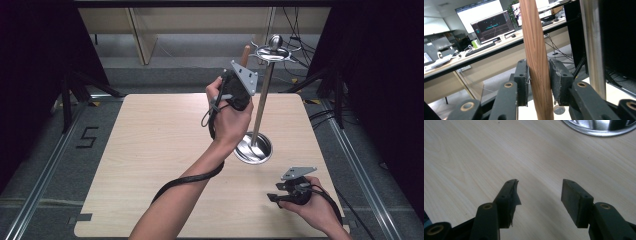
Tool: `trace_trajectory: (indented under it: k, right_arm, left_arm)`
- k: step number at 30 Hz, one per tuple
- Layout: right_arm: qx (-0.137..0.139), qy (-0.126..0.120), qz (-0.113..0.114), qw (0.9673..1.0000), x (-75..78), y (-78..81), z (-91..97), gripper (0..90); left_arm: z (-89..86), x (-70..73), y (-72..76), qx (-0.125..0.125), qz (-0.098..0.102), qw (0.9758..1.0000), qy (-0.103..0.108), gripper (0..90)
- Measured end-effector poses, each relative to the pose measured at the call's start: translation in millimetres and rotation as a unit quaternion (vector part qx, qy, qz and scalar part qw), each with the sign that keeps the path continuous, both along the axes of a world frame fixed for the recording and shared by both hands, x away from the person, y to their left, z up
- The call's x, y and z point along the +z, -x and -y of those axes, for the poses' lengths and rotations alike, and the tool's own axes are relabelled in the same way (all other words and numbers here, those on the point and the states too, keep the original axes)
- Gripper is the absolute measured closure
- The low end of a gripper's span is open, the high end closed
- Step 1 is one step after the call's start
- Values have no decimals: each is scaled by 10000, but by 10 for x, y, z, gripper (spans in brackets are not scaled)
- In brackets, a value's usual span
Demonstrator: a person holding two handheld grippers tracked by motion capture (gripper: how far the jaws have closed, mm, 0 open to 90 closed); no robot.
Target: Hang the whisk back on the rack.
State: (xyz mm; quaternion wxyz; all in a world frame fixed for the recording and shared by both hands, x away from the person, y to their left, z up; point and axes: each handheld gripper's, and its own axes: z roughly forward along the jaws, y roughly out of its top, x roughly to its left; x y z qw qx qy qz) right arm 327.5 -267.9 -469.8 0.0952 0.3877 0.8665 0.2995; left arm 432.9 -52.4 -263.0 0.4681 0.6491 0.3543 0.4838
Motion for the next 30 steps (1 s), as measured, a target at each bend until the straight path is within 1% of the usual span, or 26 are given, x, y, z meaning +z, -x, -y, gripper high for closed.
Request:
trace_trajectory:
  k: [1, 2, 3, 4, 5, 8, 10, 16, 17, 18, 19, 20, 21, 22, 26, 27, 28, 29, 30]
  right_arm:
    - [15, 27, -43, 10000, 9, 1, 3, 473]
    - [-66, -81, 54, 9999, -18, 7, -14, 474]
    - [-37, -75, 79, 9999, -18, 1, -8, 473]
    - [6, -1, 13, 10000, 0, 0, 1, 473]
    - [-14, -31, 56, 10000, -9, 0, -3, 473]
    - [-13, -27, 50, 10000, -11, -3, -1, 473]
    - [19, 25, -38, 10000, 6, 0, 4, 473]
    - [13, 40, -40, 10000, 8, 4, 0, 473]
    - [7, 11, 5, 10000, -3, 2, -3, 473]
    - [6, 8, 7, 10000, -4, 1, -3, 473]
    - [15, 37, -50, 10000, 6, 3, 0, 473]
    - [11, 18, -13, 10000, -2, 1, -2, 473]
    - [21, 44, -60, 10000, 8, 2, 1, 473]
    - [18, 21, -7, 10000, -2, 1, -2, 472]
    - [4, 4, 42, 10000, -9, 3, -4, 472]
    - [5, 1, 45, 10000, -9, 2, -4, 472]
    - [23, 25, 0, 10000, 1, 3, 0, 472]
    - [8, 9, 32, 10000, -6, 2, -2, 472]
    - [29, 51, -45, 10000, 10, 4, 3, 472]
  left_arm:
    - [7, -4, 3, -11, 29, 10000, -31, 678]
    - [14, -7, 8, -5, 40, 10000, -73, 672]
    - [20, -10, 9, -12, 67, 9999, -97, 666]
    - [26, -12, 11, -17, 83, 9999, -93, 663]
    - [27, -10, 14, -18, 100, 9998, -147, 661]
    - [37, -13, 27, -2, 160, 9995, -256, 654]
    - [46, -19, 39, 5, 226, 9991, -360, 650]
    - [83, -33, 54, -23, 271, 9985, -483, 634]
    - [87, -34, 54, -23, 293, 9982, -529, 632]
    - [92, -35, 55, -39, 298, 9982, -526, 629]
    - [93, -34, 54, -45, 307, 9980, -547, 627]
    - [93, -32, 54, -51, 305, 9979, -562, 624]
    - [92, -28, 52, -86, 301, 9979, -570, 622]
    - [92, -25, 52, -98, 306, 9977, -590, 619]
    - [88, -2, 69, -286, 361, 9972, -582, 591]
    - [84, 6, 77, -385, 369, 9969, -583, 581]
    - [79, 13, 93, -521, 378, 9964, -560, 566]
    - [67, 18, 111, -627, 390, 9957, -564, 552]
    - [50, 20, 131, -742, 421, 9949, -546, 540]
